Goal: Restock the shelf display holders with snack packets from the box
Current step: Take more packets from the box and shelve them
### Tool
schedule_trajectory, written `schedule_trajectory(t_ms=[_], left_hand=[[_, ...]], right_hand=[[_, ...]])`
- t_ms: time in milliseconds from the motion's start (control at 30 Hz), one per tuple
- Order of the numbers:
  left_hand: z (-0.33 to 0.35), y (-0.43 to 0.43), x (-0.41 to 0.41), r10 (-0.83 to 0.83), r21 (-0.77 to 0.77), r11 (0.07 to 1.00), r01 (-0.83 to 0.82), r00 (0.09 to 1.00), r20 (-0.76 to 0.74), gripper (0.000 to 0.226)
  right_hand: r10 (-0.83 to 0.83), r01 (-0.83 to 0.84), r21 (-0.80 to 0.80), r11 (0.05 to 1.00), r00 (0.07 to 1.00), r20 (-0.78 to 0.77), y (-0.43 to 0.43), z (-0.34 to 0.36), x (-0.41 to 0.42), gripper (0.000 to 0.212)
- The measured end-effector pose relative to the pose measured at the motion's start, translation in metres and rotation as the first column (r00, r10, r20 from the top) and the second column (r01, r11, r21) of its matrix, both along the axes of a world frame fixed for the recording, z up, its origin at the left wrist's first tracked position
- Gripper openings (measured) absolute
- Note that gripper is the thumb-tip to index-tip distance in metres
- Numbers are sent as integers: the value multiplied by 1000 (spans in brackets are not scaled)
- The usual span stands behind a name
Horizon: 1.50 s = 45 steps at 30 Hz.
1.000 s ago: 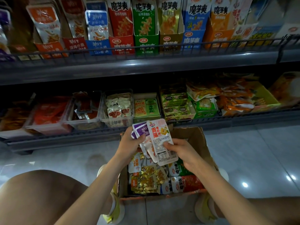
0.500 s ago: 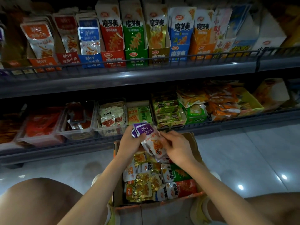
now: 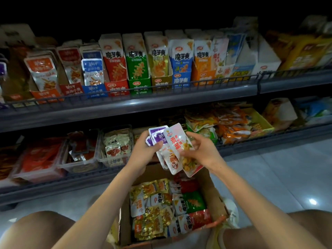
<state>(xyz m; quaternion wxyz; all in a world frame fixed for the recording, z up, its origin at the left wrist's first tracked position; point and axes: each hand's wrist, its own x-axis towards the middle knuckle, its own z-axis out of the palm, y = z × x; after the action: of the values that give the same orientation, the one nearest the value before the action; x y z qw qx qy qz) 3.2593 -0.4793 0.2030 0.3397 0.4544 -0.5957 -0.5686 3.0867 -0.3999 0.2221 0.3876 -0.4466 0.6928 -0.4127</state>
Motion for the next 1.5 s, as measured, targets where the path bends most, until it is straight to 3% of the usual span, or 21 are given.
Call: schedule_trajectory(t_ms=[200, 367, 567, 733, 833, 933, 1100, 1167, 1267, 1333, 1400, 1467, 1500], left_hand=[[58, -18, -35, -26, -41, 999, 24, 998, -62, 28], [101, -45, -67, -51, -122, 992, 39, 994, -98, 30], [126, -83, -105, -19, -291, 957, -5, 997, -78, 33], [140, -107, -142, -27, -389, 921, -2, 997, -70, 31], [143, -126, -159, -23, -393, 920, -4, 998, -64, 32], [138, -144, -167, -4, -367, 930, -16, 999, -53, 31], [134, -161, -167, -12, -381, 925, 7, 1000, -11, 33], [133, -165, -167, -19, -380, 925, 17, 1000, -2, 34], [130, -166, -169, -20, -378, 925, 23, 1000, 12, 35], [128, -165, -170, -24, -383, 923, 27, 1000, 12, 34], [128, -161, -169, -31, -389, 920, 33, 999, 10, 34], [130, -156, -163, -45, -389, 921, 40, 999, -3, 34], [131, -153, -158, -52, -386, 921, 44, 999, -10, 34]], right_hand=[[-131, 154, -70, 986, 957, 260, -10, 48, -49, 27], [-286, 382, -192, 904, 874, 391, -31, 82, -109, 21], [-414, 584, -344, 735, 789, 454, -67, 112, -169, 15], [-422, 603, -476, 640, 794, 438, -133, 136, -202, 13], [-396, 561, -540, 628, 827, 399, -174, 136, -218, 18], [-418, 486, -542, 685, 872, 254, -202, 124, -234, 22], [-381, 355, -379, 855, 924, 6, -224, 107, -248, 11], [-387, 335, -337, 880, 917, -100, -225, 107, -254, 19], [-462, 332, -361, 872, 803, -377, -226, 102, -258, 25], [-540, 309, -449, 838, 584, -606, -230, 95, -253, 30], [-636, 318, -551, 772, 394, -664, -231, 89, -246, 39], [-742, 358, -651, 669, 365, -562, -224, 91, -234, 35], [-748, 356, -672, 649, 459, -479, -216, 95, -223, 30]])
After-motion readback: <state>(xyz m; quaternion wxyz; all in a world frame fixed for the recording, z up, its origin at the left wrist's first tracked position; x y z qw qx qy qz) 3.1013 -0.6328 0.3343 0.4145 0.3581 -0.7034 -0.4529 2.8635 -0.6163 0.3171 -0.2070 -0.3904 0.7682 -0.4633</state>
